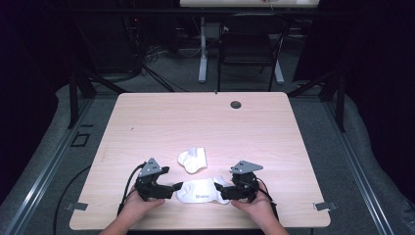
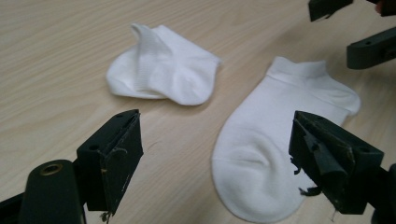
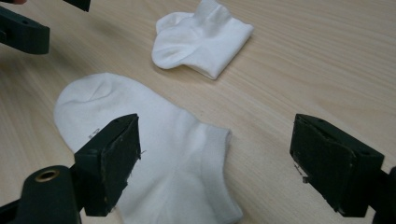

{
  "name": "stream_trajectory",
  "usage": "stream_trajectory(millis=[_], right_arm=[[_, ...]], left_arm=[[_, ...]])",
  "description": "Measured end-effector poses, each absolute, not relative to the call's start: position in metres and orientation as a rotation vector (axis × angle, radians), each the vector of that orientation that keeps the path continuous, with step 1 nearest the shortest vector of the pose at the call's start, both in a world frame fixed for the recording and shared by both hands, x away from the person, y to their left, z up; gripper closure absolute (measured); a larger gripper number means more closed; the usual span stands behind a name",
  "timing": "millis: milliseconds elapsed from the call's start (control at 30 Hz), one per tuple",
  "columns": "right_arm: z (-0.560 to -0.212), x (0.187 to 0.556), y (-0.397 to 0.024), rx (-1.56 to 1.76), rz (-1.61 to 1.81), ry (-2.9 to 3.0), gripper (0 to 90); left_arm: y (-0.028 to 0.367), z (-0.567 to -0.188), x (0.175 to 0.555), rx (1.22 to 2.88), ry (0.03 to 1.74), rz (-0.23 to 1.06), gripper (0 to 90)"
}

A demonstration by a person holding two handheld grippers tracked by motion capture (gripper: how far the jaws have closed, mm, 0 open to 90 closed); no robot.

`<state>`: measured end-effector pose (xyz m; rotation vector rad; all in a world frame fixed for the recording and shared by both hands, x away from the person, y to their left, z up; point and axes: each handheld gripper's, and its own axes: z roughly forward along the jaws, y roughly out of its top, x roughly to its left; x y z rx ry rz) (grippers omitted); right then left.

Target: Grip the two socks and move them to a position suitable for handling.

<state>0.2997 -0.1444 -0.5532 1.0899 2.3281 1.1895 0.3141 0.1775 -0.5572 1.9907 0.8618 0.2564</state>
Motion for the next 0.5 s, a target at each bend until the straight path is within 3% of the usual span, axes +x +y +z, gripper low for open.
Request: stream_trajectory(millis=[133,233,267,333,500], right_arm=[[-0.552,0.3,-0.147,1.078,1.17,2.325,16.8],[-0.549,0.299,-0.147,1.086,1.172,2.33,32.2],[-0.548,0.299,-0.146,1.08,1.172,2.337,32.5],[-0.545,0.3,-0.146,1.067,1.173,2.359,37.4],[-0.542,0.3,-0.143,1.035,1.168,2.369,40.2]], left_arm=[[0.188,-0.556,0.319,1.96,0.895,0.247,17.4],[0.194,-0.554,0.321,1.95,0.911,0.241,23.6],[0.195,-0.553,0.321,1.94,0.911,0.242,27.6],[0.196,-0.551,0.322,1.954,0.901,0.28,30.2],[0.197,-0.55,0.322,1.999,0.923,0.383,33.5]])
